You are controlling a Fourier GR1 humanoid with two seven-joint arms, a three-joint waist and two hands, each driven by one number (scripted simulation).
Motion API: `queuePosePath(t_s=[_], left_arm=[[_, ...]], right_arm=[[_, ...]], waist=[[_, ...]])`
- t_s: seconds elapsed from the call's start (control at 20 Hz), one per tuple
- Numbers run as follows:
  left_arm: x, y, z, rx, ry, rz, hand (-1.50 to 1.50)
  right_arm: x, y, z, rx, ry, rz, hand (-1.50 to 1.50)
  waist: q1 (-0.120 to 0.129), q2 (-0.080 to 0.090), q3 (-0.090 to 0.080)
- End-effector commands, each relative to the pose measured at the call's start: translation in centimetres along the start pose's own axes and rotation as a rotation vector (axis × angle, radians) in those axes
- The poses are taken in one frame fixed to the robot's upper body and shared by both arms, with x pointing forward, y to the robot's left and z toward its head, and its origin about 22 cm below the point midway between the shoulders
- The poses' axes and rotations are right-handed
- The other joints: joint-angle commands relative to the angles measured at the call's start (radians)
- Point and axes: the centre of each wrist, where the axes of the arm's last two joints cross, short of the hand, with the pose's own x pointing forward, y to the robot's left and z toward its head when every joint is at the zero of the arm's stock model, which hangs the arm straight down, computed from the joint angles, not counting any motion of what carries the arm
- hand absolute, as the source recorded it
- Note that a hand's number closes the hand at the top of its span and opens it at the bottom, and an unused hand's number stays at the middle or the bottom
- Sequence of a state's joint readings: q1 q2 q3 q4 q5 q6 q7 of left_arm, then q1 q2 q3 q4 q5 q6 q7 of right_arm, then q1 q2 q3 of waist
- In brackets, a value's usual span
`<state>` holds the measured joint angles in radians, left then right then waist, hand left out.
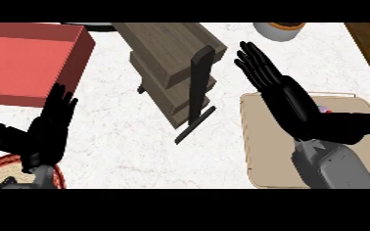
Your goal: Pick the cupcake from the tray and place it in the tiered basket
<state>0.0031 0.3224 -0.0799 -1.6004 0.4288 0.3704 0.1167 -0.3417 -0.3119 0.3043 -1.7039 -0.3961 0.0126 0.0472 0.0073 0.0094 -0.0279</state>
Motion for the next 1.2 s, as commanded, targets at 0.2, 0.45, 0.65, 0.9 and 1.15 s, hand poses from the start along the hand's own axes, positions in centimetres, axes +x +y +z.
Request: queuePosePath(t_s=[0.2, 0.45, 0.65, 0.9, 1.15], left_arm=[[2.6, 1.4, -1.1, -0.132, -0.06, -0.229, 0.0], [1.4, 0.6, -0.2, -0.229, -0.008, -0.225, 0.0], [1.7, 0.6, -0.9, -0.277, -0.004, -0.232, 0.0], [1.7, 1.0, -1.8, -0.257, 0.01, -0.237, 0.0], [0.7, 1.0, -1.0, -0.243, 0.002, -0.261, 0.0]], right_arm=[[2.8, -3.1, 3.9, 0.343, -0.211, -0.018, 1.5], [-2.0, -12.5, 9.7, -0.292, 0.168, 0.278, -1.5], [-2.5, -16.2, 10.6, -0.258, 0.016, 0.38, -1.5], [4.9, -18.9, 11.2, -0.131, 0.049, 0.727, -1.5], [10.5, -19.1, 11.1, 0.076, 0.269, 1.091, -1.5]], waist=[[-0.047, -0.012, 0.033], [-0.04, 0.0, 0.031], [-0.003, -0.005, 0.029], [-0.021, -0.009, 0.028], [-0.03, -0.016, 0.024]])
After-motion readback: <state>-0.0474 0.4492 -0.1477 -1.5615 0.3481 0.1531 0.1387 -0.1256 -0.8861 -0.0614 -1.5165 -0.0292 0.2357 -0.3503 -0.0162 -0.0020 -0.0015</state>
